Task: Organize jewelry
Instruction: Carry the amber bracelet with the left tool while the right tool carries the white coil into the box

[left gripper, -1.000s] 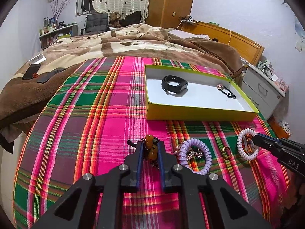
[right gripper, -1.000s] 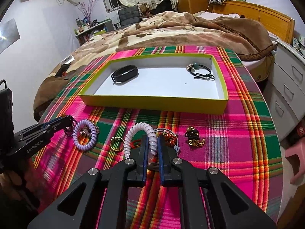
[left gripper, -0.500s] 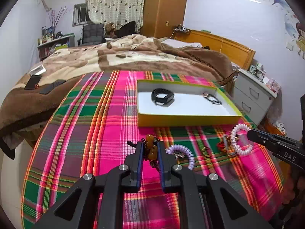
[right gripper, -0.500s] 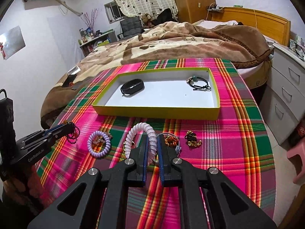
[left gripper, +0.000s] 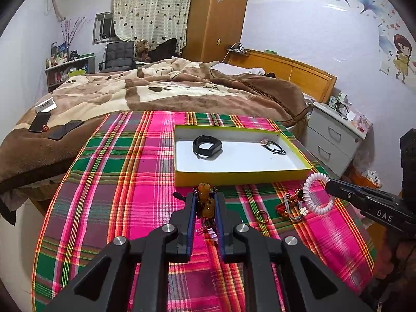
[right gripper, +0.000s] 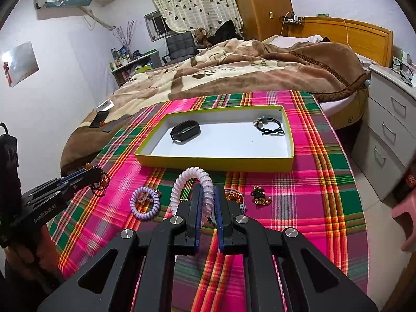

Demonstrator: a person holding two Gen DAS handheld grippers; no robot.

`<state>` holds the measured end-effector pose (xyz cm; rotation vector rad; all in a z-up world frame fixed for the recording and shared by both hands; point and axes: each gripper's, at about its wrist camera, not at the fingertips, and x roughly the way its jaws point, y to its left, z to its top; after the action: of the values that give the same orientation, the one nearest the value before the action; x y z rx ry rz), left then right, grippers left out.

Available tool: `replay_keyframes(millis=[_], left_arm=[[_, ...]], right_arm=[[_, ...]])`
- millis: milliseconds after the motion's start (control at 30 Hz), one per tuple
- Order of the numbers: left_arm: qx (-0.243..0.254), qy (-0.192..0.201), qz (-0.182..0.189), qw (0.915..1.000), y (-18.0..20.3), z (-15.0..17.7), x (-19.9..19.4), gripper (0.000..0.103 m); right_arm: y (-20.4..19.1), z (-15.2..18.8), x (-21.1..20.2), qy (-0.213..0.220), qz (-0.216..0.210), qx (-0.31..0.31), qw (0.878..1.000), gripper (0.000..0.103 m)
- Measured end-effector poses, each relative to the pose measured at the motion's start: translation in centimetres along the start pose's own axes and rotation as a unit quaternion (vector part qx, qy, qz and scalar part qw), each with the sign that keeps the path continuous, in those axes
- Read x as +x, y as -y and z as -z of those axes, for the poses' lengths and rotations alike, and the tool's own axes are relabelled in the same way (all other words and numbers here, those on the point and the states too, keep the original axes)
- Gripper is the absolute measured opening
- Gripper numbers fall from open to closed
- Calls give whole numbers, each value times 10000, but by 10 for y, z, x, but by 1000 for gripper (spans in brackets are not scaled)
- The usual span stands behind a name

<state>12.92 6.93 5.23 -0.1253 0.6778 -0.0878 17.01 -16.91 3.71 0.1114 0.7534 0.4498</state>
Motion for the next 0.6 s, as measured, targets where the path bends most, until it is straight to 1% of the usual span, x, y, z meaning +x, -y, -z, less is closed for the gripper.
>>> replay_keyframes(millis=[333, 600], left_arm=[[68, -40, 209, 9998, 3, -16, 17, 14], [296, -118, 295, 9991, 11, -38, 47, 14]], right_arm=[[11, -10, 7, 17, 45, 67, 10000, 9], [28, -29, 22, 23, 138, 161, 9998, 9]])
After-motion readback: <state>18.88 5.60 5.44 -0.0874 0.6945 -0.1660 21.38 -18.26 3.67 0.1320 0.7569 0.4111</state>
